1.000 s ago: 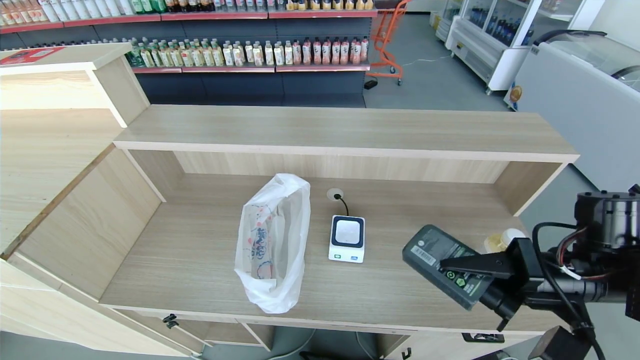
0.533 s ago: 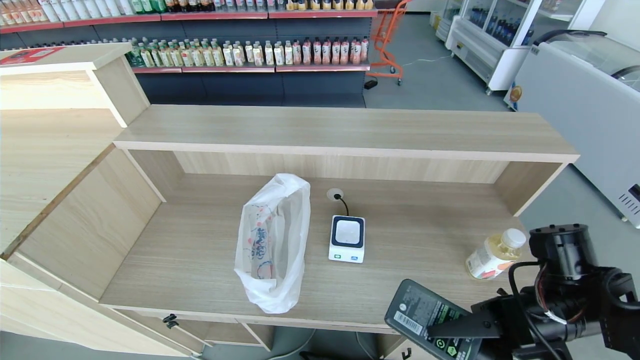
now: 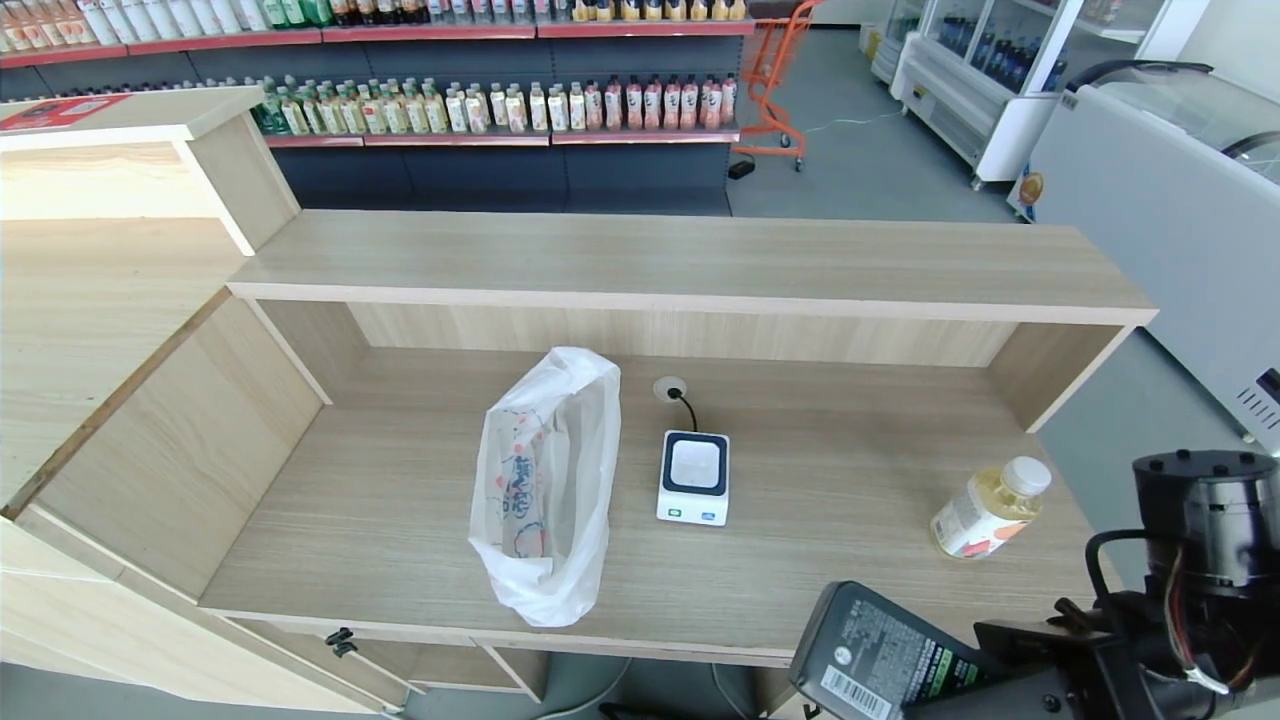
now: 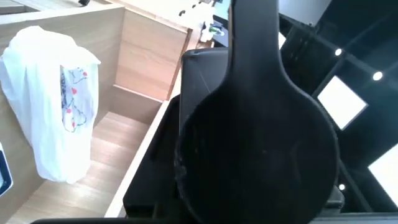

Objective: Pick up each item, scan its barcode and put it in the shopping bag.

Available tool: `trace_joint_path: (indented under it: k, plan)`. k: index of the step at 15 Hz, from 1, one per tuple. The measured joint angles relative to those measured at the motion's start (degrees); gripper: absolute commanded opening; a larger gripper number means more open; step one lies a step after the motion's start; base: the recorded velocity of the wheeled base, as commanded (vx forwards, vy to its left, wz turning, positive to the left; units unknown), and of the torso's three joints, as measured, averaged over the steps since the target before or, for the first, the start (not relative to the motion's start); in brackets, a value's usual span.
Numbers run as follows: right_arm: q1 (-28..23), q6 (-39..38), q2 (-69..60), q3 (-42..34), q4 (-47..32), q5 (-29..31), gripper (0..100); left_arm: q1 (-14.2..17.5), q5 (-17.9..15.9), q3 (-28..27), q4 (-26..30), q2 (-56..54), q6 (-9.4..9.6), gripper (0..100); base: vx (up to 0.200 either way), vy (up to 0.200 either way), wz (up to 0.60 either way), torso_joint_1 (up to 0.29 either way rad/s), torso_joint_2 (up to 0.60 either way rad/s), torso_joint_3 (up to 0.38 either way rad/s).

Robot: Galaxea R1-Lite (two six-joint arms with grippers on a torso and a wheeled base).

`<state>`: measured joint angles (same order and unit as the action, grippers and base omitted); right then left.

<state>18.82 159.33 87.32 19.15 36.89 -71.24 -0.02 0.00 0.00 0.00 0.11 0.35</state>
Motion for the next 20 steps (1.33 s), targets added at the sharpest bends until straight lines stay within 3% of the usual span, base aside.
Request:
trace_joint_path:
  k: [7,17,19,20]
  plan:
    - [0.05,-1.43,4.82,6.01,-1.52,-3.95,0,0.02,0.00,0.00,0.00,0.00,-0.02,100,0.000,0.000,0.00,0.000,0.00,0.000]
    - [2.69,-2.02,10.28,9.26,-1.56,-4.16,0,0.02,0.00,0.00,0.00,0.00,0.00,100,0.000,0.000,0.00,0.000,0.00,0.000]
    - [2.36,-6.79,10.19,9.26,-1.58,-4.05,0,0.02,0.00,0.00,0.00,0.00,0.00,100,0.000,0.000,0.00,0.000,0.00,0.000]
    - [1.87,-13.89,9.34,9.18,-1.61,-3.64,0,0.02,0.00,0.00,0.00,0.00,0.00,100,0.000,0.000,0.00,0.000,0.00,0.000]
